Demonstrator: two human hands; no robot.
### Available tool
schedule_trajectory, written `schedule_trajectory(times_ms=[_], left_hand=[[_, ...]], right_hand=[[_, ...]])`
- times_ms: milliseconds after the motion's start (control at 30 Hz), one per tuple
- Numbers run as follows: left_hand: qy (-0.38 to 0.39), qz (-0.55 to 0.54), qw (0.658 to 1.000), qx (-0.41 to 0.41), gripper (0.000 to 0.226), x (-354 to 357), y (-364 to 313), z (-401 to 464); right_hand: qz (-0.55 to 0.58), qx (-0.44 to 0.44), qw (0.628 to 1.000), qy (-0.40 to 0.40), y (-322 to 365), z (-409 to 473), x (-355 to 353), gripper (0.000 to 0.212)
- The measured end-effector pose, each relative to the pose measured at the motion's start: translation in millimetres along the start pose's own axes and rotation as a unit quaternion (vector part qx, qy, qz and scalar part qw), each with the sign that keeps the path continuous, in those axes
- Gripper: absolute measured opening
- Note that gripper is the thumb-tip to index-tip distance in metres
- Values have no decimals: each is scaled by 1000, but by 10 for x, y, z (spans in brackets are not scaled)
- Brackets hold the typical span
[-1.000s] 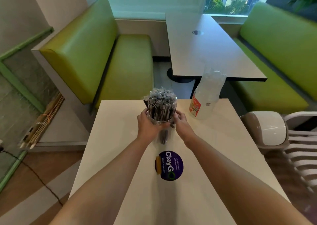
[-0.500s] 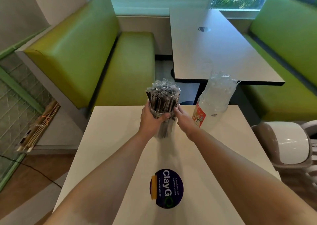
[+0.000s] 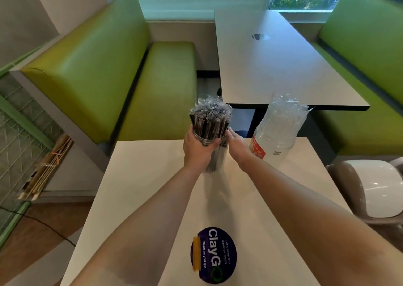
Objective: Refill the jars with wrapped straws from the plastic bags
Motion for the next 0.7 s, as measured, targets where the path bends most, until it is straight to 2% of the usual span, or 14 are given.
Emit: schedule_trajectory(times_ms=[400,567,700], left_hand=[[13,41,999,-9,104,-4,-75,-15],[46,96,994,-14,107,-77,-125,-135],[55,130,989,-41,98,-215,-202,-351]], right_hand=[[-4,13,999,-29,17,-61,0,48],[-66,10,997,-42,-44,-267,-96,48],[-114,15,992,-56,-77,-518,-134,48]])
Point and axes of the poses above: each hand's wrist, its own z-axis towards the middle knuckle, its own x-axis out of the palm, y = z × x, the point moved 5 cm from there along z, towards the middle knuckle, and after that the axes turned 6 degrees about x, right-handed, at the moved point
